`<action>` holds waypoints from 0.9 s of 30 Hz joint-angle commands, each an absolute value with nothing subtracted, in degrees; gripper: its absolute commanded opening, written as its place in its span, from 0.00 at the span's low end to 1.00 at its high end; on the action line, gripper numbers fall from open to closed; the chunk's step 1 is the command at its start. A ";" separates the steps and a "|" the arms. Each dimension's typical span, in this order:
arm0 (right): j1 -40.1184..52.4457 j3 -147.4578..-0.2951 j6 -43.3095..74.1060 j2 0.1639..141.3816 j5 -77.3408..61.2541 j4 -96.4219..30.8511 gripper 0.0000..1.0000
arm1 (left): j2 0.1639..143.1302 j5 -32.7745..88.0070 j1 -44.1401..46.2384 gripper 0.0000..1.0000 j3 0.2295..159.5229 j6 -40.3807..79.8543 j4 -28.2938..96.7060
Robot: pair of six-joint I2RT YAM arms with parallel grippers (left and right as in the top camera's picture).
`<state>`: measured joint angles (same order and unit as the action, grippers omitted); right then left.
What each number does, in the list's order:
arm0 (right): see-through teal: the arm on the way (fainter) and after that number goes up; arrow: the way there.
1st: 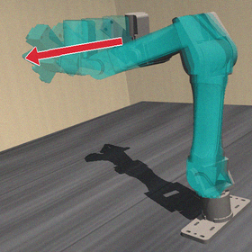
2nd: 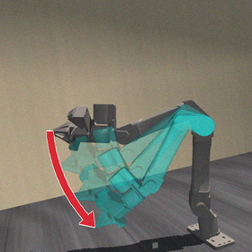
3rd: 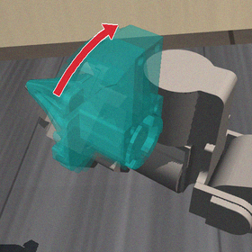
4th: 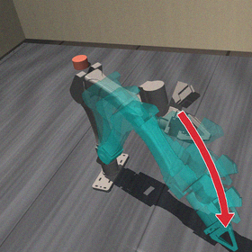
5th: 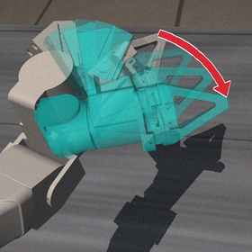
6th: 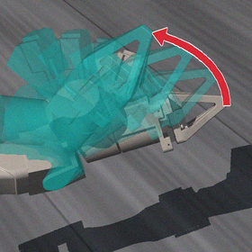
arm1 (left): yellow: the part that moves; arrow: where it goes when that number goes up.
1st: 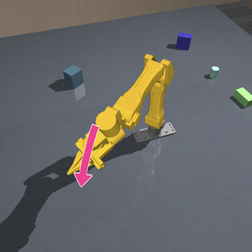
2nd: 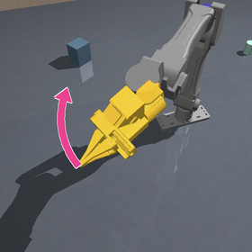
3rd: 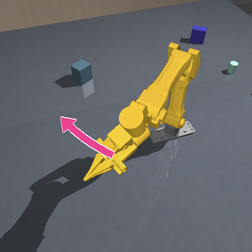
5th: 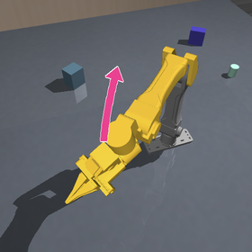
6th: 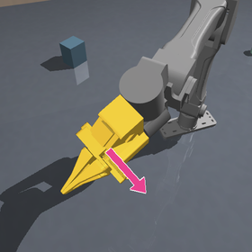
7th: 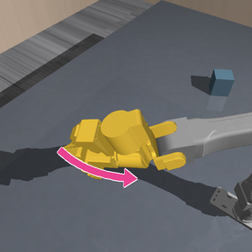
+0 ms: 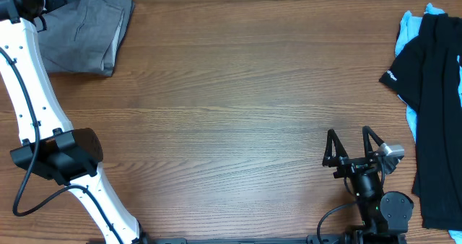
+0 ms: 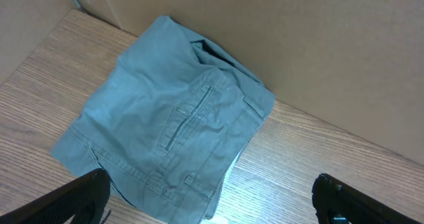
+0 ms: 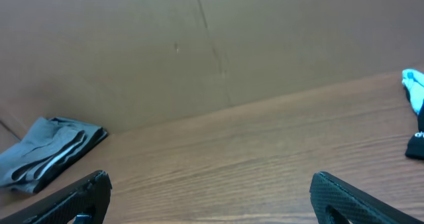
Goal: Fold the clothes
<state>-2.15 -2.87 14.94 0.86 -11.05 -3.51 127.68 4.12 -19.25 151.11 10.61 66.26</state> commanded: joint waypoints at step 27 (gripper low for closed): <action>2.24 -0.47 14.79 0.16 -0.64 -4.82 1.00 | 127.94 4.51 -19.35 1.00 151.02 11.40 66.24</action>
